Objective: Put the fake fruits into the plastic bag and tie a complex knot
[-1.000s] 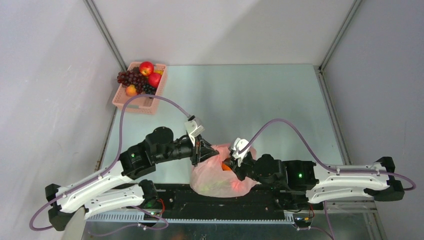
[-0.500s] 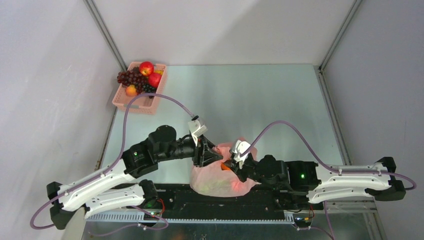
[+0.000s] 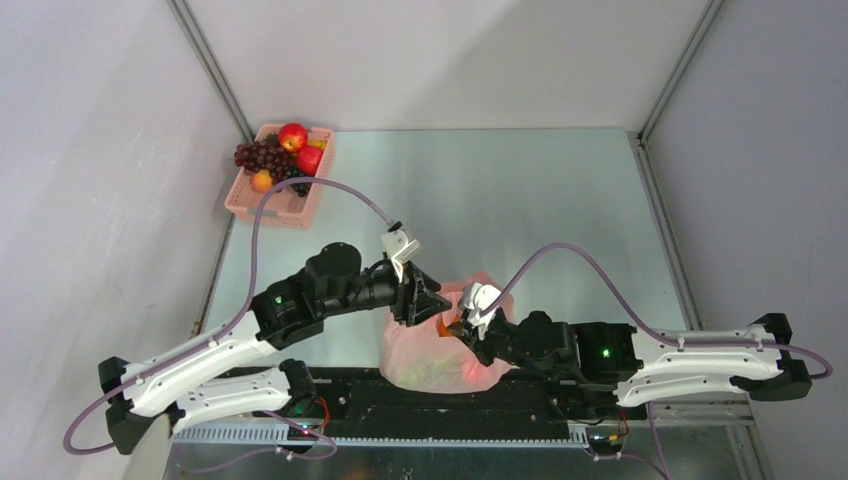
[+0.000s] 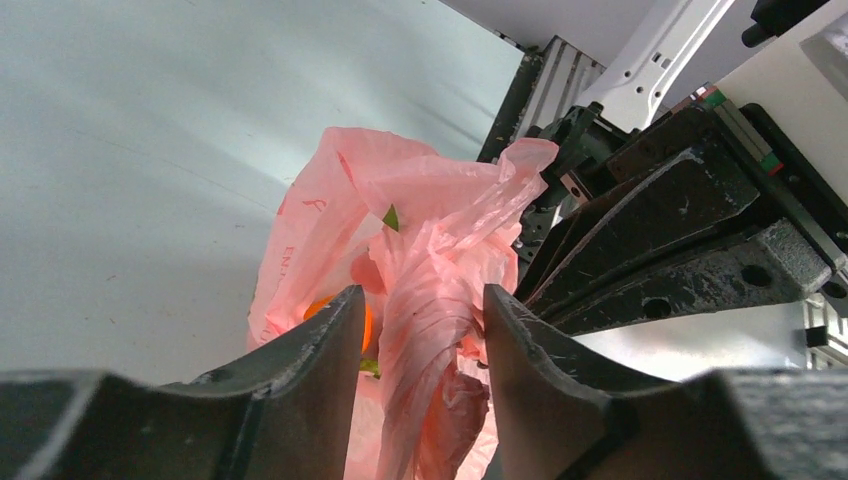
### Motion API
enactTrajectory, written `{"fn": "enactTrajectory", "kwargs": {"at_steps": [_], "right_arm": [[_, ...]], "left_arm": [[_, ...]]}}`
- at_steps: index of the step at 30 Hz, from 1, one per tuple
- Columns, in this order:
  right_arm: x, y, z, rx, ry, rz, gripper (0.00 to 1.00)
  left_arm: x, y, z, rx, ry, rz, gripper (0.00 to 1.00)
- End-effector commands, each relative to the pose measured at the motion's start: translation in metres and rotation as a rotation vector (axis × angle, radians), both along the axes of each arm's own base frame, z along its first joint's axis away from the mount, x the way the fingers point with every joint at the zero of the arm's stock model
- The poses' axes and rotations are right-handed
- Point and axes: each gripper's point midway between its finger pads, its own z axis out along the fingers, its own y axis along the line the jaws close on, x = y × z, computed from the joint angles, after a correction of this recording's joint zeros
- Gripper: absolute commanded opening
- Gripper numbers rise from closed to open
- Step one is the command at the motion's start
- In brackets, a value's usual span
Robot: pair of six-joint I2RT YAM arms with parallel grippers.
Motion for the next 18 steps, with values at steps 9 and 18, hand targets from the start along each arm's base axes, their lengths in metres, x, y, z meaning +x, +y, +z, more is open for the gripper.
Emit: {"fn": "enactTrajectory", "kwargs": {"at_steps": [9, 18], "right_arm": [[0.006, -0.009, 0.005, 0.008, -0.021, -0.041, 0.00], [0.009, -0.024, 0.001, 0.044, 0.070, -0.124, 0.20]], "left_arm": [[-0.010, -0.008, 0.015, -0.022, 0.008, -0.081, 0.24], [-0.006, -0.006, 0.011, -0.101, -0.061, -0.059, 0.00]]}}
